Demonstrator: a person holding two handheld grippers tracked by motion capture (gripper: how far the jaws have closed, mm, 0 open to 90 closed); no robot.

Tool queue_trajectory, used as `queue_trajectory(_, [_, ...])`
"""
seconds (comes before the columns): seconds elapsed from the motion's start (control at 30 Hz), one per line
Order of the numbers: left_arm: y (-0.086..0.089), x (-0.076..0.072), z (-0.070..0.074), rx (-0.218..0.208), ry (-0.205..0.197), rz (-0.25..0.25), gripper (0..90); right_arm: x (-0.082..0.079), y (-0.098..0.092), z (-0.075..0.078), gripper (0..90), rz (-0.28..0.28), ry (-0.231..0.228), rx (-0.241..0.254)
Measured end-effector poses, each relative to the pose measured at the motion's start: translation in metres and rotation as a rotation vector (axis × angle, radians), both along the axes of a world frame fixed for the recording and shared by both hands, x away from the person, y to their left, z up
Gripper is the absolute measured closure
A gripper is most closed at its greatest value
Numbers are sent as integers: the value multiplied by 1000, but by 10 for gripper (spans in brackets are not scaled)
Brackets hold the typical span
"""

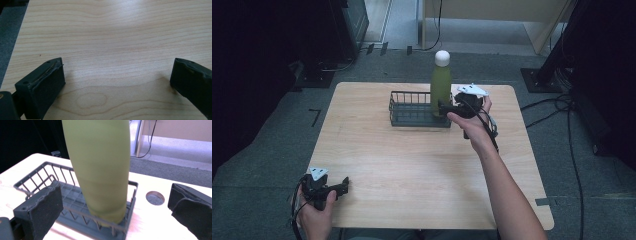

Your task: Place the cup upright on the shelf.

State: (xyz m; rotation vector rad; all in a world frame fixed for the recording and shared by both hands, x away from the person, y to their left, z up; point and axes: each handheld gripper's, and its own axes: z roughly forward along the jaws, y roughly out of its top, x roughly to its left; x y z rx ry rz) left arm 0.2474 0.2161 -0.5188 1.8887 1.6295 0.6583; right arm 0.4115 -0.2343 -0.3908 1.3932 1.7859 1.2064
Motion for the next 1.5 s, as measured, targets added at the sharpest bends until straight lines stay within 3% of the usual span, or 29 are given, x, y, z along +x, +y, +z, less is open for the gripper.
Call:
queue_trajectory(0.27, [0,0,0,0,0,0,0,-27,-13,-6,0,10,-11,-1])
queue_trajectory(0.47, [0,0,0,1,1,0,0,-43,-18,-12,0,18,-20,-41])
queue_trajectory(0.8, [0,0,0,1,0,0,0,-72,-38,-30,0,2,-9,-39])
queue_trajectory(1.13, [0,0,0,1,0,0,0,-101,-69,-55,0,-45,15,-25])
queue_trajectory(1.5, [0,0,0,1,1,-1,0,-133,-108,-76,0,-97,42,-50])
